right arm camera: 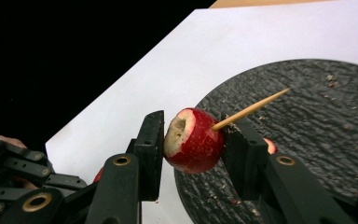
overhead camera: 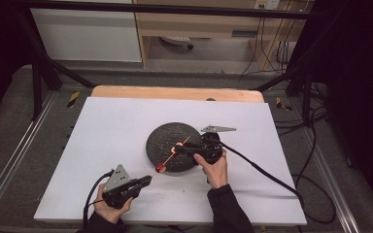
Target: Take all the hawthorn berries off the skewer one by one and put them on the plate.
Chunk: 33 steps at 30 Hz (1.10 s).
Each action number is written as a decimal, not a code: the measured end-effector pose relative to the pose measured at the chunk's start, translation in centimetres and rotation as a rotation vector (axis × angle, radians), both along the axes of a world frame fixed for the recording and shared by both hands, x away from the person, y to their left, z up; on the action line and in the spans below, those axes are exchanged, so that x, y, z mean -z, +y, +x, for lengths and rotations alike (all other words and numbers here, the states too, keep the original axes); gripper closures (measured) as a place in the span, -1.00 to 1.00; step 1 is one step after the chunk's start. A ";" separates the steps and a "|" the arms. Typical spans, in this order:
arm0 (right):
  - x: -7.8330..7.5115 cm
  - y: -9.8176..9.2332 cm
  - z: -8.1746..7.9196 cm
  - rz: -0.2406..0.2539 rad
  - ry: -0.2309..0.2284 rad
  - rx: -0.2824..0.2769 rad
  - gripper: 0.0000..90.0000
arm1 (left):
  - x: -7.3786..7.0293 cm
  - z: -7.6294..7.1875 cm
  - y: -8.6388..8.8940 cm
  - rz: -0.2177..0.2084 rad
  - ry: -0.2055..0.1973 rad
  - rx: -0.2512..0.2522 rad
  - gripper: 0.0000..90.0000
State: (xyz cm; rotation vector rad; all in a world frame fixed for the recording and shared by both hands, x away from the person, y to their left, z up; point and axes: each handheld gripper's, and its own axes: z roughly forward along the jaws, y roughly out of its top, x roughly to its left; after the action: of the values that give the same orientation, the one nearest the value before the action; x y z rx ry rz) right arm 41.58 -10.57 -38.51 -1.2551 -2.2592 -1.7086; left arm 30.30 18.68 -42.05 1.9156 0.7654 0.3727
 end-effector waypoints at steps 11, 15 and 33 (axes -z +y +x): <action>-1.6 -1.9 0.9 -0.017 -0.034 0.063 0.38 | -0.2 -0.2 0.1 -0.005 -0.011 0.003 0.96; -2.2 -2.7 1.4 -0.027 -0.039 0.094 0.38 | -0.2 -0.1 0.2 -0.007 -0.010 0.000 0.96; -2.9 -4.1 2.9 -0.080 -0.061 0.159 0.38 | -0.2 0.4 1.1 -0.019 -0.003 -0.039 0.96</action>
State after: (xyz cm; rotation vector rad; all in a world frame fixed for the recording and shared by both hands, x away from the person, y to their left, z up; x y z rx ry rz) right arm 44.46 -14.62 -35.61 -1.4551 -2.3409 -1.7449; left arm 30.72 19.77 -41.89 1.8843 0.8024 0.3909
